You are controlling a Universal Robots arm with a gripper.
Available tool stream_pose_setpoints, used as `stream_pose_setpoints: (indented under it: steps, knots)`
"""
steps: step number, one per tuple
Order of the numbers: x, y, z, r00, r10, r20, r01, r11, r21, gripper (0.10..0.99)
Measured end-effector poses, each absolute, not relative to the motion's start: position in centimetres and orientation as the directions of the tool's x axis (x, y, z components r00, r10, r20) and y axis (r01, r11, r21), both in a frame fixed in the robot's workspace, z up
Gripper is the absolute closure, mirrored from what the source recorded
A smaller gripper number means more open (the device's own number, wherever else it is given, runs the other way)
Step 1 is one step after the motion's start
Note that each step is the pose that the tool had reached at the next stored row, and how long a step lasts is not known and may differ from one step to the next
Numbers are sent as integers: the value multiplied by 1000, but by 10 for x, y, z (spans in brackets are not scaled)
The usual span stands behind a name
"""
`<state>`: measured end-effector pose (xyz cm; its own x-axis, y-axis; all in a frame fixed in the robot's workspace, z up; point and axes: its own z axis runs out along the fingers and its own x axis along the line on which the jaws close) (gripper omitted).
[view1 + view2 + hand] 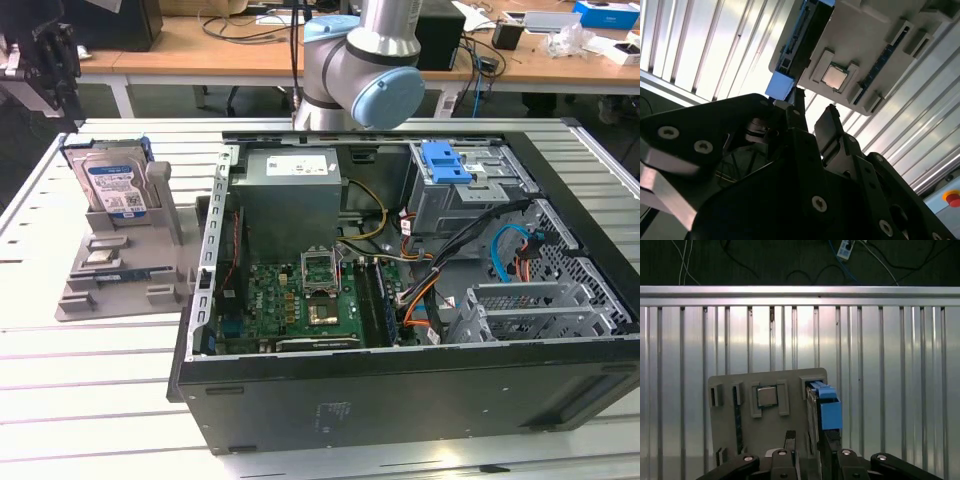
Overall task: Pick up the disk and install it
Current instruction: 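Pick up the disk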
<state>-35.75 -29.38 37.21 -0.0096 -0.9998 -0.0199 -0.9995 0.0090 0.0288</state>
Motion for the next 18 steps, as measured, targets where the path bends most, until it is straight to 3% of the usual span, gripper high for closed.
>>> stream_pose_setpoints:
  steps: [18]
  knots:
    - [-358,-289,368,-10,-1000,-20,-1000,9,29,725]
